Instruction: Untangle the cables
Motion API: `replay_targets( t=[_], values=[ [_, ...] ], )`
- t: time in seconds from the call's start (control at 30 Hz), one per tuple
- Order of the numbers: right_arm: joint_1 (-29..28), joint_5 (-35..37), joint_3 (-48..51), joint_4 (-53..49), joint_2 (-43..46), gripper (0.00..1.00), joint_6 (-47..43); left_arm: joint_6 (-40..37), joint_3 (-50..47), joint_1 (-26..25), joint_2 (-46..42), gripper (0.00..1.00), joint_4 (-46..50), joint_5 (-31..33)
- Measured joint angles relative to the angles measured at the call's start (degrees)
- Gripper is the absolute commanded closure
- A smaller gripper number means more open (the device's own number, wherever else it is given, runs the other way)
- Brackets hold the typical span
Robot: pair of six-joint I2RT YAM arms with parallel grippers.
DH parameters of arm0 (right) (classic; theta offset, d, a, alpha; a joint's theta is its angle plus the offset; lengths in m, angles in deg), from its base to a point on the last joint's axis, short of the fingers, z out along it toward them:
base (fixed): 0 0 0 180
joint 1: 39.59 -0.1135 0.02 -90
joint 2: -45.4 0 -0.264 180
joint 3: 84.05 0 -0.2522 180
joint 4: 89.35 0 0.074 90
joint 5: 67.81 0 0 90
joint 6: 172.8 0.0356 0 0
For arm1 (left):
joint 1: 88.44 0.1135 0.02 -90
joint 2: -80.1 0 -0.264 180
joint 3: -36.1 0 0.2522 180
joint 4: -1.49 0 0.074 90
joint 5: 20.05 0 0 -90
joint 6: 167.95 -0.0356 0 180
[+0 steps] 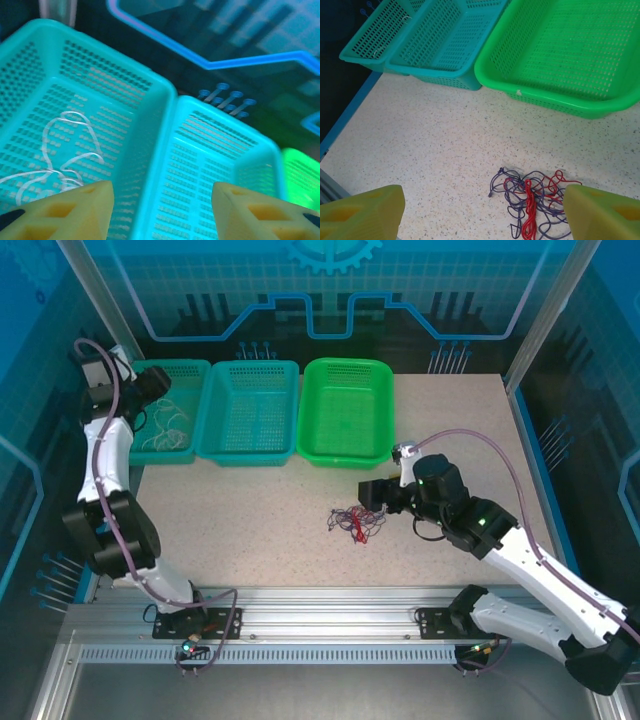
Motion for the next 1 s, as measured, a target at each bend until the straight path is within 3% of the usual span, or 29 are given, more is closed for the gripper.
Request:
replay_targets(
  t=[0.07, 0.17, 0.37, 0.53, 0.6, 0.73, 1.0],
  values=[
    [0.22, -0.09, 0.46, 0.52, -1.18, 0.16, 0.0, 1.79, -2.6, -2.21, -5.01, 0.45, -0.72, -2.69],
    [0.42, -0.59, 0.76, 0.94, -3.82, 0.17, -0.17, 3.85, -8.17, -9.49, -13.84, 0.43, -2.34, -6.21],
    [0.42, -2.12, 0.76, 0.79, -10.93, 0.2, -0.57, 4.83, -24.15, -32.48, -29.11, 0.4, -6.47, -11.23],
    [0.42, -2.75, 0.76, -0.87, -17.27, 0.42, 0.92, 2.23, -32.98, -47.8, -32.09, 0.37, -6.34, -8.79],
    [0.33, -3.74, 0.81, -0.85, -19.85, 0.46, 2.08, 0.79, -35.56, -52.41, -31.71, 0.36, -6.23, -7.85],
    [-0.9, -3.87, 2.84, -0.35, -24.44, 0.65, 5.75, -1.75, -38.69, -56.41, -30.34, 0.35, -6.21, -5.86],
    [-1.49, -1.38, 5.2, -0.24, -33.07, 0.79, 9.29, -5.73, -39.12, -56.61, -29.88, 0.33, -7.1, -2.75]
  ],
)
